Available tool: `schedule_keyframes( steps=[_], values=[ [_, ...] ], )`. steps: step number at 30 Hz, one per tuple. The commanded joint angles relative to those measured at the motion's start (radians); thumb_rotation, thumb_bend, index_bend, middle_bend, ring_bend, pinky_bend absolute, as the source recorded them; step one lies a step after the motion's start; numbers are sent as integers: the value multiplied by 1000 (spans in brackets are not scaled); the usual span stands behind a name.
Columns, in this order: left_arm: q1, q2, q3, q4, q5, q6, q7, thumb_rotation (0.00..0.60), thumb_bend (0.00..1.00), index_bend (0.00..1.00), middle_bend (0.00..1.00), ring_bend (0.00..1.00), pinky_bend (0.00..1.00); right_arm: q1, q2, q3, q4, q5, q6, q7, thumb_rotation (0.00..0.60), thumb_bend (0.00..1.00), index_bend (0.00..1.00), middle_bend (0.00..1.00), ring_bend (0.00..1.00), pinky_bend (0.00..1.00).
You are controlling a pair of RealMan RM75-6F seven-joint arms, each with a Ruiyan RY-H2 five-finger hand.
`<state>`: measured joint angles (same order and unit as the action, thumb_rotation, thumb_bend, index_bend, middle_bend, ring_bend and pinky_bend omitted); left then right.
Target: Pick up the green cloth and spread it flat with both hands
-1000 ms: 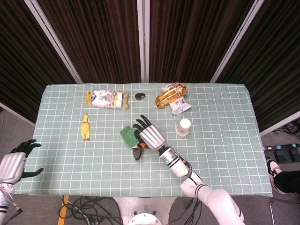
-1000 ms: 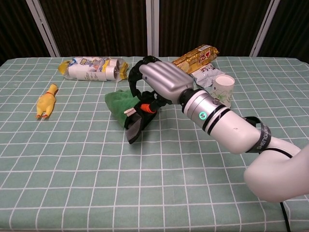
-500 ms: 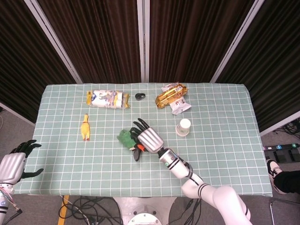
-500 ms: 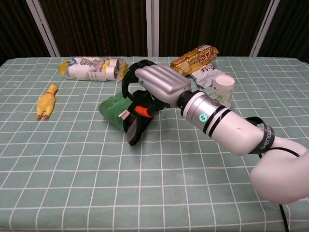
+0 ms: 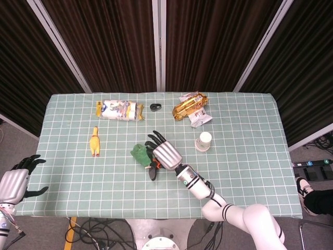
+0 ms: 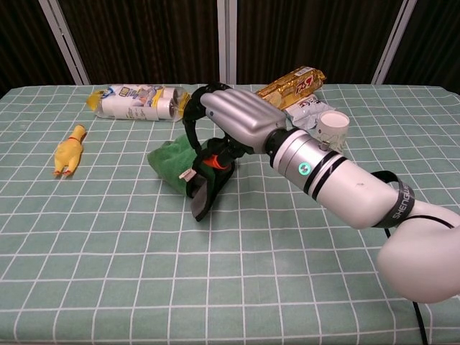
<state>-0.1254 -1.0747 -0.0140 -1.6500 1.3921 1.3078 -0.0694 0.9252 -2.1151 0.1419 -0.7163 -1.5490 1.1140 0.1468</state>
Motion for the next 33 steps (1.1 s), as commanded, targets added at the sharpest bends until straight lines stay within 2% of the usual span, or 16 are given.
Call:
schedule_keyframes(
  steps=[1, 5, 12, 19, 27, 33],
  values=[
    [0, -1, 1, -1, 0, 0, 2, 600, 110, 226, 160, 138, 238, 0, -3, 0, 0, 3, -8, -10, 600, 293, 634, 284, 105, 0],
    [2, -1, -1, -1, -2, 5, 2, 600, 110, 226, 160, 138, 238, 1, -14, 2, 13, 5, -13, -16, 600, 292, 659, 292, 108, 0],
    [2, -6, -8, 10, -1, 15, -6, 600, 110, 226, 160, 138, 239, -1, -16, 26, 1, 10, 23, 16, 600, 355, 812, 360, 158, 6],
    [5, -12, -5, 18, 10, 21, -11, 600, 110, 226, 160, 138, 238, -7, 27, 53, -60, 15, 61, 17, 600, 414, 843, 379, 172, 12],
    [-45, -40, -38, 68, 28, -9, -59, 600, 110, 226, 160, 138, 238, -7, 135, 105, -216, 16, 110, -29, 600, 432, 854, 385, 175, 14],
    [-123, -90, -84, 125, 60, -44, -104, 600, 110, 226, 160, 138, 240, 12, 265, 185, -412, 49, 92, -60, 600, 432, 855, 385, 174, 14]
  ],
)
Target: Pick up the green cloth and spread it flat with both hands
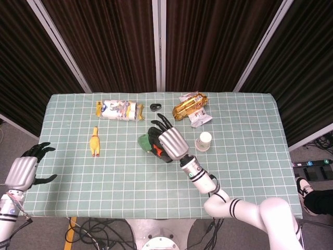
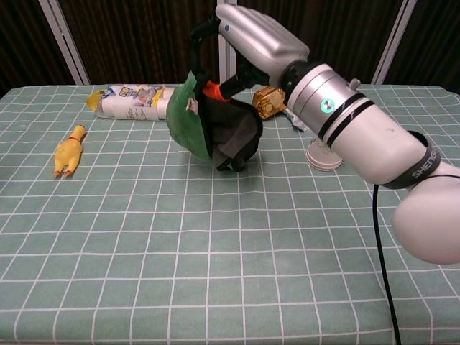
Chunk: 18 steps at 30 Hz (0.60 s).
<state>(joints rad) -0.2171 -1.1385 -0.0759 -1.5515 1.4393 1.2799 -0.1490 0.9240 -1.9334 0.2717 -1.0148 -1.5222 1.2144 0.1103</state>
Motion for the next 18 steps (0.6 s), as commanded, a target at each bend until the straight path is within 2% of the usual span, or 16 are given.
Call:
schedule_keyframes(
  steps=[1, 5, 10, 18],
  values=[
    [-46, -40, -32, 39, 12, -25, -41, 600, 110, 226, 160, 138, 240, 17, 109, 71, -155, 30, -16, -21, 600, 432, 855, 385, 174, 13],
    [-94, -85, -63, 74, -14, -75, -113, 600, 110, 226, 160, 138, 242, 26, 197, 120, -289, 62, -51, 9, 600, 431, 855, 386, 173, 13],
    [-157, -124, -84, 101, -42, -162, -182, 600, 109, 226, 160, 138, 245, 42, 270, 168, -379, 113, -91, -35, 600, 432, 854, 385, 173, 13],
    [-245, -163, -124, 115, -148, -339, -302, 600, 92, 226, 160, 138, 257, 103, 250, 173, -365, 203, -169, -197, 600, 432, 853, 382, 172, 13]
  ],
)
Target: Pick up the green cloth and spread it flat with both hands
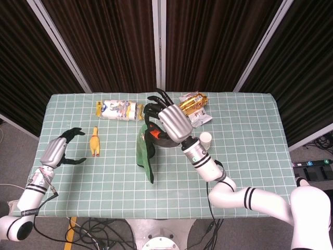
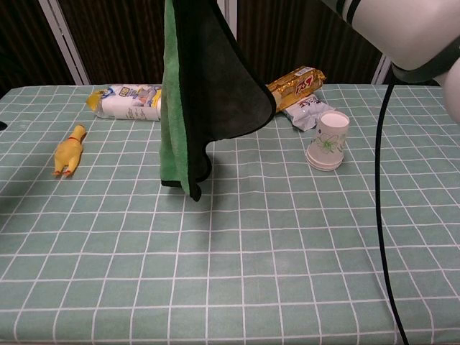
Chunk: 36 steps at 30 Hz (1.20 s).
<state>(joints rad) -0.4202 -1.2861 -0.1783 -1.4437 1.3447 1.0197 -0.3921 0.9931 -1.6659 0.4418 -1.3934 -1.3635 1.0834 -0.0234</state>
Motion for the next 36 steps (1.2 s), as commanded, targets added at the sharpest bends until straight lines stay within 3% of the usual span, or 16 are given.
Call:
schedule_keyframes(
  steps=[1, 8, 18, 20, 29, 36],
  values=[
    [-55, -15, -27, 8, -68, -108, -73, 600, 92, 226, 160, 138, 258, 48, -29, 6, 24, 57, -46, -89, 600, 431, 853, 380, 172, 13],
    [-112, -15, -43, 17, -137, -230, -102, 596, 63, 227, 160, 138, 265, 148, -85, 48, 94, 140, -86, -257, 600, 432, 853, 373, 167, 13],
    [-154, -29, -55, -13, -213, -281, -53, 370, 35, 228, 160, 138, 268, 270, -159, 84, 196, 241, -96, -456, 600, 434, 852, 369, 165, 13],
    [-156, -28, -57, -29, -214, -271, -39, 348, 32, 228, 160, 138, 268, 294, -175, 92, 223, 259, -97, -481, 600, 434, 851, 369, 165, 13],
    [-184, -49, -52, -53, -228, -283, 0, 338, 30, 228, 160, 138, 271, 358, -225, 119, 299, 338, -105, -510, 600, 434, 850, 370, 166, 12],
    [-231, -103, -50, -39, -329, -289, 120, 338, 31, 228, 160, 138, 280, 382, -244, 117, 336, 373, -106, -526, 600, 434, 848, 368, 164, 13]
  ],
)
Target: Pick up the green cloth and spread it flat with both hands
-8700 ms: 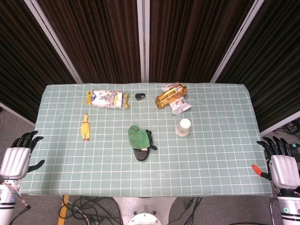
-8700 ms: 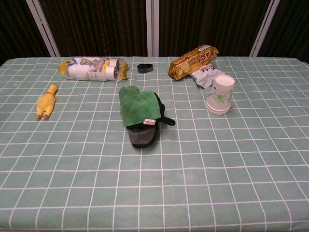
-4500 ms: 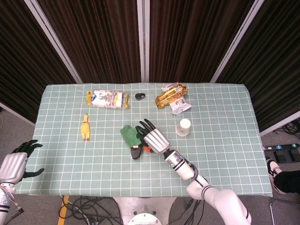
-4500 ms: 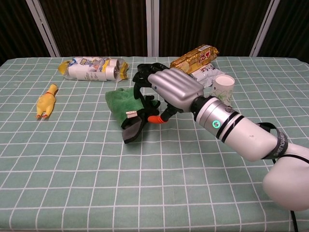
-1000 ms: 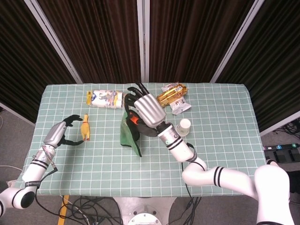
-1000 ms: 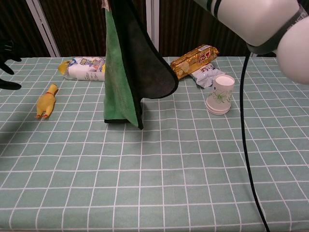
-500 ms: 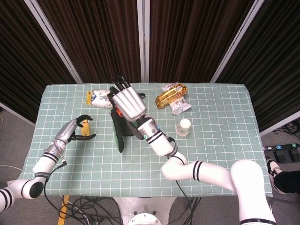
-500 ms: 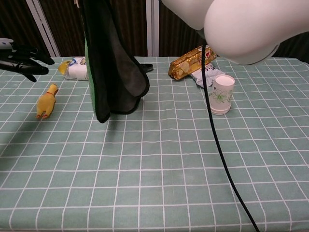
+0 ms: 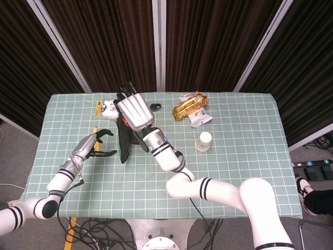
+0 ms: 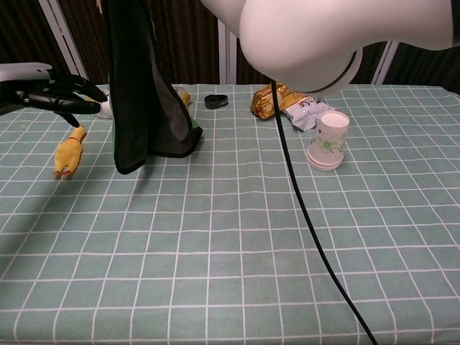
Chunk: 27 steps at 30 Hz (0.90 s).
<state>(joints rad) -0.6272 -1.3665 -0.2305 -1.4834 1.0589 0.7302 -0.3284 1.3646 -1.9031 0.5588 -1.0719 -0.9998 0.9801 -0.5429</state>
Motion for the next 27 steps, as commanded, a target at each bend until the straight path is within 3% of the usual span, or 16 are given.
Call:
schedule_keyframes(
  steps=[1, 9, 12, 21, 25, 27],
  values=[
    [-29, -27, 4, -3, -54, 9, 81, 337, 31, 228, 160, 138, 280, 16, -11, 0, 24, 14, -5, -9, 600, 435, 848, 367, 164, 13],
    [-95, -69, 6, -31, -237, 61, 304, 336, 30, 228, 160, 138, 282, 75, -55, 11, 108, 51, -28, -20, 600, 433, 848, 366, 164, 13],
    [-118, -87, 7, -42, -295, 88, 370, 309, 29, 228, 160, 138, 284, 97, -71, 10, 131, 62, -28, -43, 600, 434, 847, 366, 163, 13],
    [-137, -96, 6, -37, -424, 95, 425, 250, 16, 228, 160, 138, 289, 116, -96, 2, 129, 88, -12, -87, 600, 436, 845, 363, 163, 12],
    [-137, -115, 19, -17, -441, 130, 457, 261, 17, 228, 160, 138, 290, 115, -93, 5, 107, 90, 0, -82, 600, 435, 846, 363, 163, 13],
    [-137, -124, 21, -6, -459, 125, 461, 305, 22, 228, 160, 138, 291, 107, -84, 5, 83, 88, 11, -75, 600, 434, 846, 363, 163, 13]
  ],
)
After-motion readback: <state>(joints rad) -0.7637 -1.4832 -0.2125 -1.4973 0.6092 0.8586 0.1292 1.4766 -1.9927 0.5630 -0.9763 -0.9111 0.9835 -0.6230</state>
